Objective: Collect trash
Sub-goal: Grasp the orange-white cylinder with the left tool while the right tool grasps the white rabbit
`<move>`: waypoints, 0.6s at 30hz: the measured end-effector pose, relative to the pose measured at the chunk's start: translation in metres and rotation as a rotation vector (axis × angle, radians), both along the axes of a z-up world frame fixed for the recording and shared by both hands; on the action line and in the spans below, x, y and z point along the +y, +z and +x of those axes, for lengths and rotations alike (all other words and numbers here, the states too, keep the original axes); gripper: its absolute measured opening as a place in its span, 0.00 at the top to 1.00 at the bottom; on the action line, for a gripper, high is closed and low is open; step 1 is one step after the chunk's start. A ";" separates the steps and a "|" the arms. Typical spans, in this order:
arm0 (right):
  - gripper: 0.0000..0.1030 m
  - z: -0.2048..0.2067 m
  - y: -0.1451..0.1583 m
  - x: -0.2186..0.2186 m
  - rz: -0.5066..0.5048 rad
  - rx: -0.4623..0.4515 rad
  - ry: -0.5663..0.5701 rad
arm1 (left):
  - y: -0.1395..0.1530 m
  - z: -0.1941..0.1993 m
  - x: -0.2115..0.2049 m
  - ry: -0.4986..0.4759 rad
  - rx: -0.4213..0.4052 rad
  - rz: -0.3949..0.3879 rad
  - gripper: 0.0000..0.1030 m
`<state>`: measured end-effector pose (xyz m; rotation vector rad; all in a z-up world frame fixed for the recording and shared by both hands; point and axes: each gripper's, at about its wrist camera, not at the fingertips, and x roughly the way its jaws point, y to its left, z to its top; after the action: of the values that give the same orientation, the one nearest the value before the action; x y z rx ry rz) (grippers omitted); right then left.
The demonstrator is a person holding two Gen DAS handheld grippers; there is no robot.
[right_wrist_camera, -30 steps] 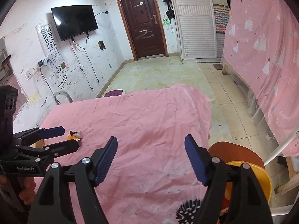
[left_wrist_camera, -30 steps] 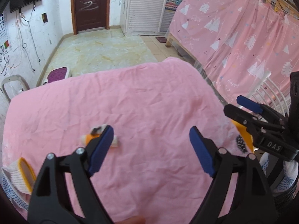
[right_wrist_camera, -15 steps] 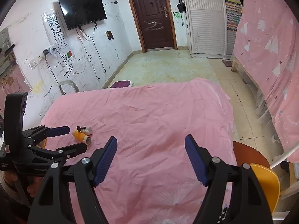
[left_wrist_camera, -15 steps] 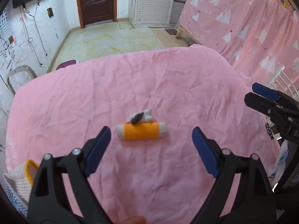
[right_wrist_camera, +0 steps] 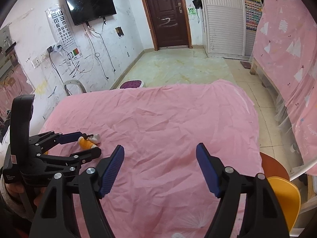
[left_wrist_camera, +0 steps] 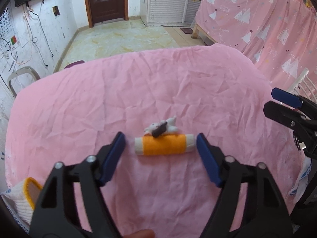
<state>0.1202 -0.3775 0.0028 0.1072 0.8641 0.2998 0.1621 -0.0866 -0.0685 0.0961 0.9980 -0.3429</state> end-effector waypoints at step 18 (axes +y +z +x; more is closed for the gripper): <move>0.36 0.006 0.004 0.060 0.005 0.018 0.152 | 0.020 -0.032 0.047 0.056 -0.029 -0.056 0.46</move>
<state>0.1260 -0.3171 0.0066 0.0485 0.8909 0.4437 0.1303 -0.0394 -0.0481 0.0221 0.9599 -0.3170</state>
